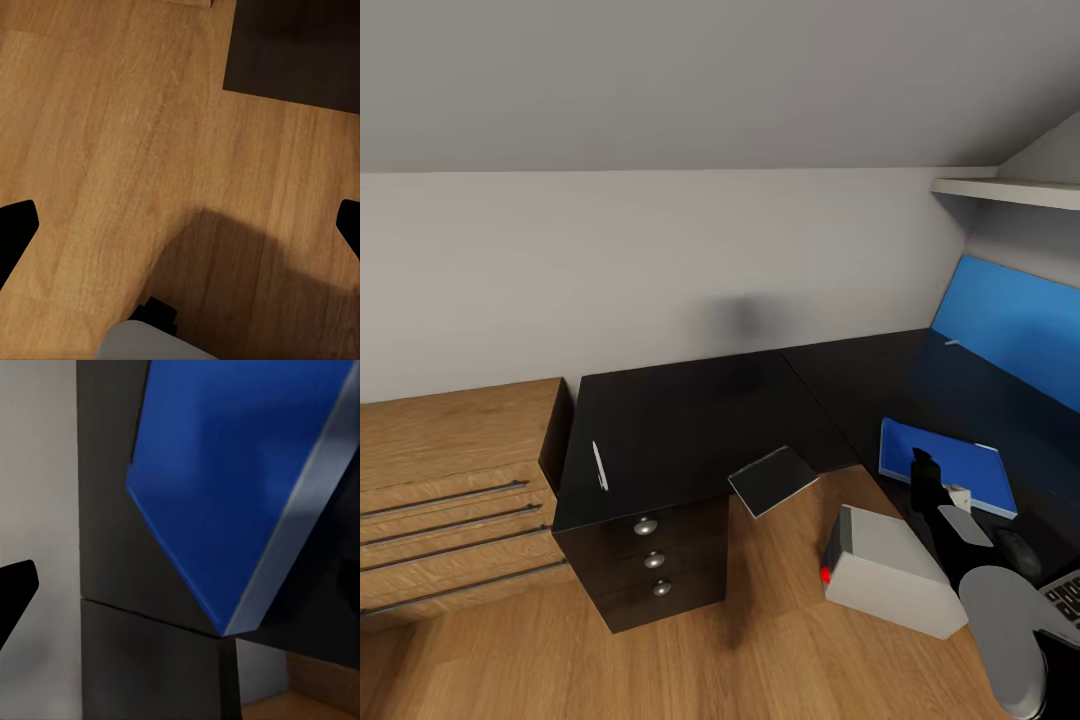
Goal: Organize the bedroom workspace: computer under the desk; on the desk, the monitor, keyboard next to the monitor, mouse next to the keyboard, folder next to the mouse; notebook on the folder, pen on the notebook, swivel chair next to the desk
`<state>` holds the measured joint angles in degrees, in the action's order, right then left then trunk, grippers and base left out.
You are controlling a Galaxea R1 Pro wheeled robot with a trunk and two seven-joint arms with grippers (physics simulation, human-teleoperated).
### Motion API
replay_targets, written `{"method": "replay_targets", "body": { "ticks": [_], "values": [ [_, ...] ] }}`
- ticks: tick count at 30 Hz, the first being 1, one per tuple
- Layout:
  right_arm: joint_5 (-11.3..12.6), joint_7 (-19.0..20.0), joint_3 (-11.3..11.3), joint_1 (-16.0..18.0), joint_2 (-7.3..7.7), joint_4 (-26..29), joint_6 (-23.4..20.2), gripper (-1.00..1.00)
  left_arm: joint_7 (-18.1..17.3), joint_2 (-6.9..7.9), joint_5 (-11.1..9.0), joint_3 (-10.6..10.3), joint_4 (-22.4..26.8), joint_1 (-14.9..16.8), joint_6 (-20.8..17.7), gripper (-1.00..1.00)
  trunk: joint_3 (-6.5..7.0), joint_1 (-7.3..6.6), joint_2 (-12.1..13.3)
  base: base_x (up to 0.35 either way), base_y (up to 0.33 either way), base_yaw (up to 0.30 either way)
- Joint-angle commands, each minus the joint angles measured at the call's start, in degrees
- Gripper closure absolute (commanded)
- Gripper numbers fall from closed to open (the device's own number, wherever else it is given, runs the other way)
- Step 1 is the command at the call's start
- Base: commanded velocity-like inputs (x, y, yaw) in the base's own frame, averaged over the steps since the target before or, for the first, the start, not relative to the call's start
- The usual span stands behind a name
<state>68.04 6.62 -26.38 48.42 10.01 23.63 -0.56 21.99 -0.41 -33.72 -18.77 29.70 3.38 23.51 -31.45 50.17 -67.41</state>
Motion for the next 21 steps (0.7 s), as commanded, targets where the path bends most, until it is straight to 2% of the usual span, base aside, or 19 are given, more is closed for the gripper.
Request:
{"method": "replay_targets", "body": {
  "ticks": [1, 15, 20, 21],
  "values": [
    [0.6, 0.3, -0.2, 0.1, -0.04, -0.1, -0.1, -1.00, 0.4, 0.06, -0.5, -0.5, 0.0, 0.1, 0.3, -1.00, -0.05, 0.00, 0.0, -0.015, 0.000, 0.000],
    [0.5, 0.4, 0.0, 0.1, -0.32, 0.1, -0.1, -1.00, 0.4, 0.06, -0.5, -0.5, 0.0, 0.1, 0.3, -1.00, -0.05, 0.00, 0.0, -0.003, 0.000, 0.000],
    [0.1, 1.0, 2.5, -0.1, -1.66, 0.4, -0.3, -1.00, 0.4, 0.06, -0.5, -0.5, 0.0, 0.1, 0.3, -1.00, -0.05, 0.00, 0.0, 0.000, 0.000, 0.000],
    [-0.3, 1.4, 3.7, -0.7, -2.83, 0.6, -0.3, -1.00, 0.4, 0.04, -0.5, -0.5, 0.0, 0.1, 0.3, -1.00, -0.05, 0.00, 0.0, 0.000, 0.000, 0.000]
  ]
}}
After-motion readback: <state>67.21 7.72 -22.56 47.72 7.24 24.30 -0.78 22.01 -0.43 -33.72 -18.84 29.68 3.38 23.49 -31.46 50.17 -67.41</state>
